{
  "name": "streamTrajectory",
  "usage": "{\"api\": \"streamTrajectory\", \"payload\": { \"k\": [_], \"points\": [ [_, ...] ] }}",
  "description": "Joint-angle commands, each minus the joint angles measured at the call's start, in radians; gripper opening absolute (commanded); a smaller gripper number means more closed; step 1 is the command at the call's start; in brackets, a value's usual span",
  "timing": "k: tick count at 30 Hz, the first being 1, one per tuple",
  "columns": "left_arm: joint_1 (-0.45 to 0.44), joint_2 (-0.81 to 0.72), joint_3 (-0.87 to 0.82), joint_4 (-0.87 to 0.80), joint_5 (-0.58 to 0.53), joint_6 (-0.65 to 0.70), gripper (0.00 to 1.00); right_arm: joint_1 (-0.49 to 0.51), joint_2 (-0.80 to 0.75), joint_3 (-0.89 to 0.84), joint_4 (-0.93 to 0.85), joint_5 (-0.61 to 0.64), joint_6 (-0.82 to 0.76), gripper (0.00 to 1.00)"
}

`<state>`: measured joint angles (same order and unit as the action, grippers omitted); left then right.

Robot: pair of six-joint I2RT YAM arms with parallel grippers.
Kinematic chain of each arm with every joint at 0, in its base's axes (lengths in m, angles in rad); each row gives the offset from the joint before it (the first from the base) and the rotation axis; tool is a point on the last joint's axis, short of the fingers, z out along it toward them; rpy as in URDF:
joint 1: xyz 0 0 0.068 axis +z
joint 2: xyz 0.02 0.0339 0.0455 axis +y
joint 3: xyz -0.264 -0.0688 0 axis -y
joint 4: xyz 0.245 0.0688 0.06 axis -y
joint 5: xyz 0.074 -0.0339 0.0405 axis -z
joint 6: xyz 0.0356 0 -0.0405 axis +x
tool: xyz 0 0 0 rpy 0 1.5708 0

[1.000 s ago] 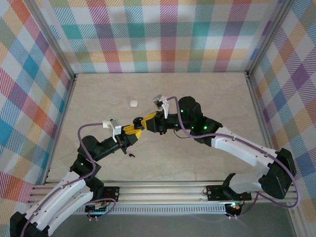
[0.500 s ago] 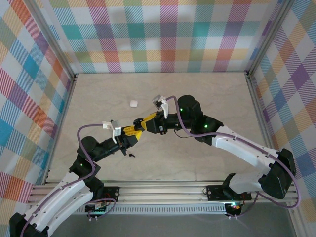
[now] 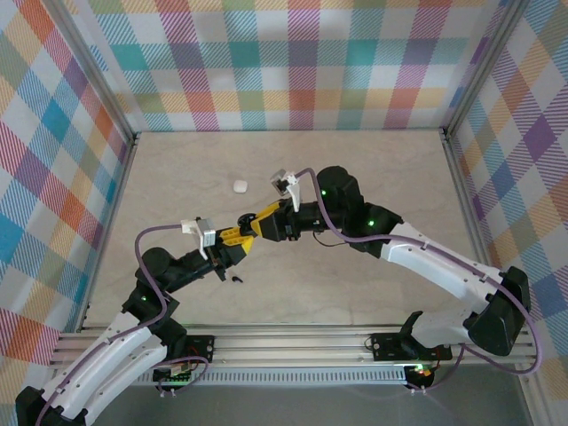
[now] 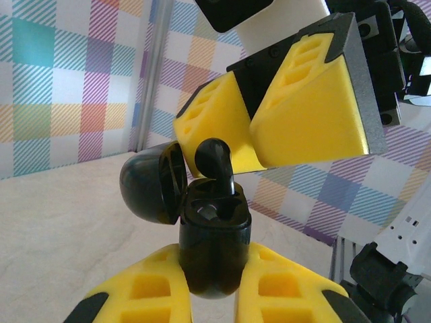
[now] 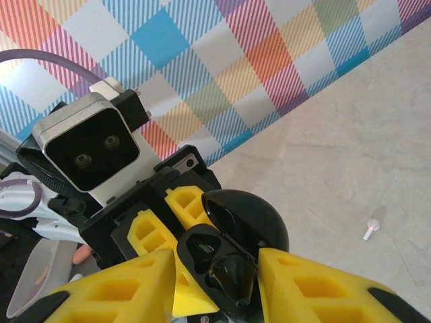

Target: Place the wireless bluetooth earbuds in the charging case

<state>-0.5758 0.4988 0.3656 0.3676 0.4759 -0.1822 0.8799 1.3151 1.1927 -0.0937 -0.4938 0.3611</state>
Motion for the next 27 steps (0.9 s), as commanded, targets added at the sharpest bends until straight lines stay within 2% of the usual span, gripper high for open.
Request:
{"api": "streamTrajectory", "payload": {
  "k": [1, 27],
  "points": [
    [-0.014, -0.026, 0.030, 0.059, 0.015, 0.024, 0.00, 0.002, 0.021, 0.035, -0.049, 0.001, -0.004, 0.39],
    [-0.019, -0.055, -0.001, 0.028, 0.001, 0.018, 0.00, 0.002, 0.039, 0.115, -0.113, 0.029, -0.037, 0.45]
  ]
}}
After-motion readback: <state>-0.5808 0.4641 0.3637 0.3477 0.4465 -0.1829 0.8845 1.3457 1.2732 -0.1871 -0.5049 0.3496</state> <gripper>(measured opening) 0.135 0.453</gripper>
